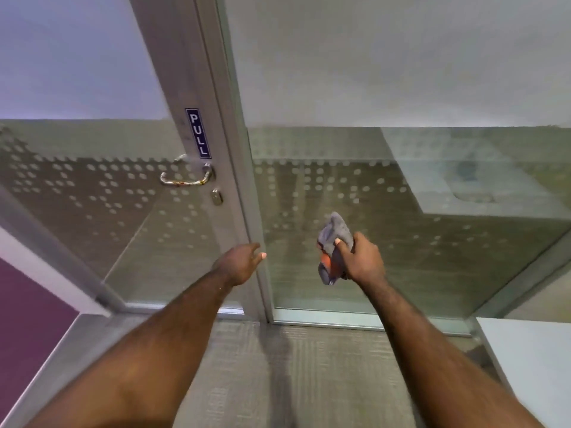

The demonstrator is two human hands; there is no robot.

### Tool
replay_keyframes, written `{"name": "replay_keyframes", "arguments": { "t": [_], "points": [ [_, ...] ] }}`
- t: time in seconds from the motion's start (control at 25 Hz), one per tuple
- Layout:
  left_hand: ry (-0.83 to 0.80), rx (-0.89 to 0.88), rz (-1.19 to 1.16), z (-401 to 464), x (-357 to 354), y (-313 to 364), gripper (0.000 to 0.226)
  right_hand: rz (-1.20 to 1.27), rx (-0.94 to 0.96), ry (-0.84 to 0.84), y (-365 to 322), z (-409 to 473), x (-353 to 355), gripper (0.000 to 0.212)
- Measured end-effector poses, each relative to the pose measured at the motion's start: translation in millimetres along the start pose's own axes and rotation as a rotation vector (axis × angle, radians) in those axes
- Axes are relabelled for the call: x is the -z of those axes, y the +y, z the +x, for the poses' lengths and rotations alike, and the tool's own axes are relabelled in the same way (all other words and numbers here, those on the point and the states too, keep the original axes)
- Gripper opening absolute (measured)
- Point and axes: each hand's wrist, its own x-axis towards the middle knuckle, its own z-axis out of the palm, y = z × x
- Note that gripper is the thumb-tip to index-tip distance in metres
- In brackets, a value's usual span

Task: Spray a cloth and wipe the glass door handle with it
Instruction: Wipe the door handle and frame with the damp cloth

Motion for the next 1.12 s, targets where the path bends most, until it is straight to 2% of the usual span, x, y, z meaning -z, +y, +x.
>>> {"name": "replay_keyframes", "arguments": {
  "t": [0.2,0.32,0.52,0.68,0.84,0.96,1.12],
  "points": [
    [0.102,0.108,0.026,-26.8,41.3,-94.9,0.054,0.084,-0.053,0.199,-77.6,-20.2,-77.9,0.024],
    [0.173,0.111,0.078,-37.0,69.5,-145.3,0.053,0.117,-0.046,0.288,-121.6,-27.7,-119.3,0.025],
    [0.272,0.112,0.12,-46.8,102.3,-215.4,0.054,0.126,-0.056,0.317,-169.4,-27.8,-169.7,0.027],
    [0.322,0.119,0.037,-37.7,120.6,-253.5,0.058,0.1,-0.013,0.356,-194.9,-19.9,-198.3,0.043],
    [0.38,0.123,0.047,-18.3,136.9,-274.9,0.059,0.181,0.003,0.423,-214.0,3.7,-225.4,0.037],
    [0.445,0.121,0.057,1.5,153.2,-284.2,0.056,0.194,0.076,0.417,-227.0,21.8,-238.3,0.052],
    [0.539,0.114,0.065,31.8,172.6,-287.2,0.054,-0.06,0.328,0.432,-230.1,46.4,-248.0,0.054]
  ]
}}
